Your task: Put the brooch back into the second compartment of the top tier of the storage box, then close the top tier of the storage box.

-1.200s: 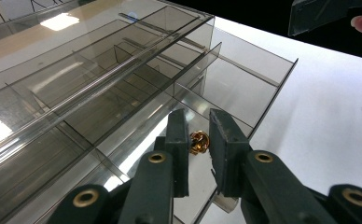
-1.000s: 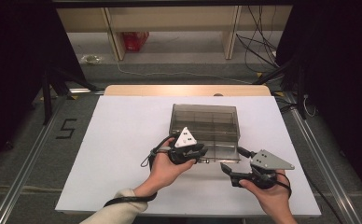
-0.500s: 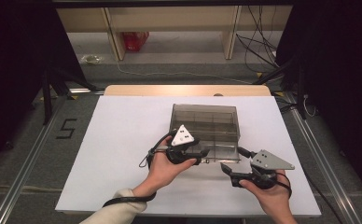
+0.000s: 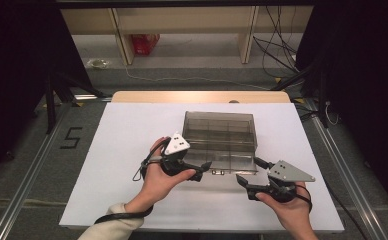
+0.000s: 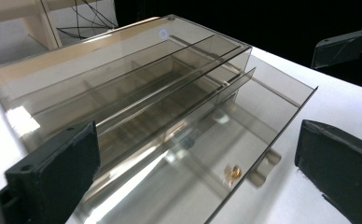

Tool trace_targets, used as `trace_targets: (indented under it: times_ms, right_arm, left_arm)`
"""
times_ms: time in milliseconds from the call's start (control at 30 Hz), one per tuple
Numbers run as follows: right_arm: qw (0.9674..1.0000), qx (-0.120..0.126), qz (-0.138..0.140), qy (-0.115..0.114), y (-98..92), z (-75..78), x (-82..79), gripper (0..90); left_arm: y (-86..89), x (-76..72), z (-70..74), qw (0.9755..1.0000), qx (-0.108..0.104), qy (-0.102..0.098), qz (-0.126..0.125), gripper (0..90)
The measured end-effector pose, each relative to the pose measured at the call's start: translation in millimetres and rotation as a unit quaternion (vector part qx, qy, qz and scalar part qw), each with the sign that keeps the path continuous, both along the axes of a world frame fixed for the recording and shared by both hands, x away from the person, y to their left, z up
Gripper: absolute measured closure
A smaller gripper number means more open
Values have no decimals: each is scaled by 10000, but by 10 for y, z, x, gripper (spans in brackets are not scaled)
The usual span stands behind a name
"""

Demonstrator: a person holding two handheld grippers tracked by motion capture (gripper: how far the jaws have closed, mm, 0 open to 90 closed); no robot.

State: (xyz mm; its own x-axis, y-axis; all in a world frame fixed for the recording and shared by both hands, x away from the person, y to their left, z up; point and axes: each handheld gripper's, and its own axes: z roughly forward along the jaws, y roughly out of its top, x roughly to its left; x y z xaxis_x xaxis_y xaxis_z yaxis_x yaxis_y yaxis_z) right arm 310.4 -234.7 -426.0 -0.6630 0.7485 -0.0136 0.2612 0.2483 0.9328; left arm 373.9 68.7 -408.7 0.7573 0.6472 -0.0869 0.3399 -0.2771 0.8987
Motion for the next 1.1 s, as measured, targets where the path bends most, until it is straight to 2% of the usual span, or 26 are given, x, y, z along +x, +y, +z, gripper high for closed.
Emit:
trace_targets:
  times_ms: [233, 333, 600, 833, 1100]
  right_arm:
    - [10000, 8, 10, 17, 12, -3, 8, 207]
    - [10000, -3, 15, 40, 18, -5, 15, 207]
    - [10000, -3, 17, 20, 16, -3, 1, 206]
    - [10000, 3, 13, 0, 13, 3, -12, 207]
    - [10000, 1, 4, -15, 26, 3, -21, 232]
  left_arm:
    - [326, -111, -4, 9998, -103, -109, -90, 0]
    - [431, -139, -24, 9999, -62, -126, -88, 0]
    - [590, -206, -72, 9999, -17, -96, -48, 0]
    - [749, -259, -112, 9999, 31, -75, 85, 0]
    - [927, -302, -166, 9998, -18, 3, 199, 0]
